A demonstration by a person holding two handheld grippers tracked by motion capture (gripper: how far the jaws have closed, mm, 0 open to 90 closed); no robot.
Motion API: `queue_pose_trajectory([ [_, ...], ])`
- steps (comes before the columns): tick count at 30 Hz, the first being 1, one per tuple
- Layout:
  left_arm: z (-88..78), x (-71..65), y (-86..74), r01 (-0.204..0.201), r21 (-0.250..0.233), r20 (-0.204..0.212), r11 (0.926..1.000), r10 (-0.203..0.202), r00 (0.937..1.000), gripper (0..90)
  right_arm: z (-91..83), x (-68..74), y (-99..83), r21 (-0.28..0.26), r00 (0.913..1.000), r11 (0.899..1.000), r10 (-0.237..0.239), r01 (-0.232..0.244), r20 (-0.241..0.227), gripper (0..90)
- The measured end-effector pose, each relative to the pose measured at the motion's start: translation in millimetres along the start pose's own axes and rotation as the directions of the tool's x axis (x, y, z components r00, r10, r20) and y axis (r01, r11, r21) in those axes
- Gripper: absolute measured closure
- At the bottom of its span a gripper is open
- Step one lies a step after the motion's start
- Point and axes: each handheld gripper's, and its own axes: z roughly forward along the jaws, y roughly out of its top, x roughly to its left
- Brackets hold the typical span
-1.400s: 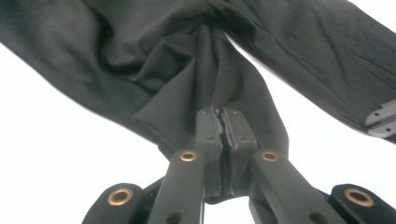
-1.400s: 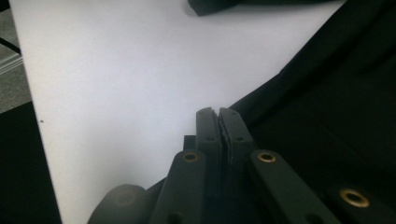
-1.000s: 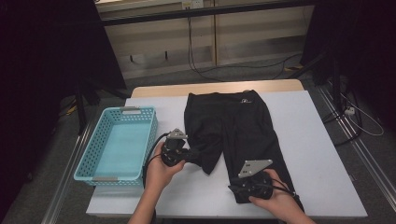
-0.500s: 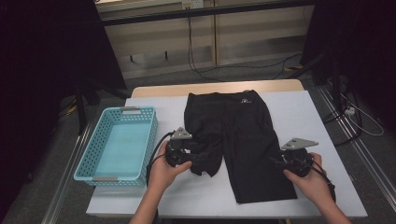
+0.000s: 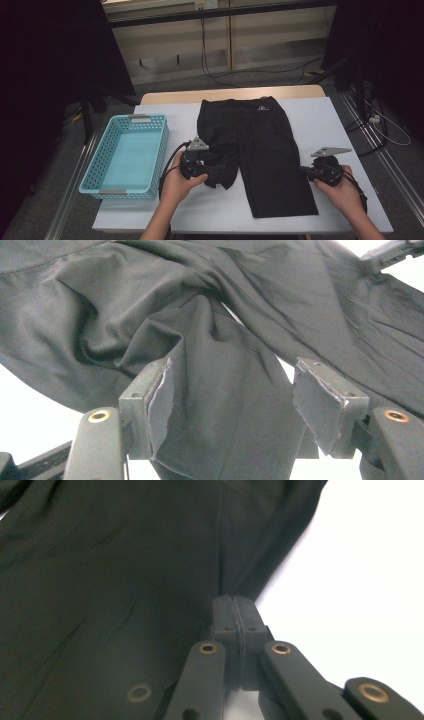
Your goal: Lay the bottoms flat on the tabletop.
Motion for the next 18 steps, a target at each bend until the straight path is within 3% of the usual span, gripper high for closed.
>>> queue_pose_trajectory([
  [6, 0.2, -0.4, 2.1, -0.003, -0.003, -0.003, 1.0000, 0.003, 1.0000, 32.7, -12.6, -1.2, -6.5, 0.032, 0.9997, 0.999, -0.023, 0.023, 0.009, 88.6],
  [8, 0.8, -0.8, 3.1, -0.005, -0.009, -0.001, 0.9999, 0.005, 1.0000, 32.2, -11.1, -1.9, -3.2, 0.010, 0.9980, 0.999, -0.050, 0.050, 0.038, 69.1],
  [11, 0.7, -1.0, 4.3, -0.011, -0.005, -0.001, 0.9999, 0.011, 0.9999, 31.0, -4.7, -7.9, 9.5, -0.024, 0.9951, 0.998, -0.061, 0.063, 0.078, 63.1],
  [12, 0.7, -1.2, 4.4, -0.011, -0.006, -0.003, 0.9999, 0.011, 0.9999, 30.2, -1.8, -10.8, 15.3, -0.039, 0.9944, 0.998, -0.047, 0.051, 0.095, 57.5],
  [15, 0.8, -0.8, 4.5, -0.014, -0.005, -0.001, 0.9999, 0.014, 0.9999, 27.7, 9.3, -22.7, 35.4, -0.091, 0.9903, 0.995, -0.033, 0.046, 0.135, 55.2],
  [18, 1.1, 0.3, 3.6, -0.020, 0.002, -0.006, 0.9998, 0.020, 0.9998, 25.6, 24.4, -35.2, 54.4, -0.100, 0.9838, 0.994, -0.016, 0.035, 0.178, 53.8],
])
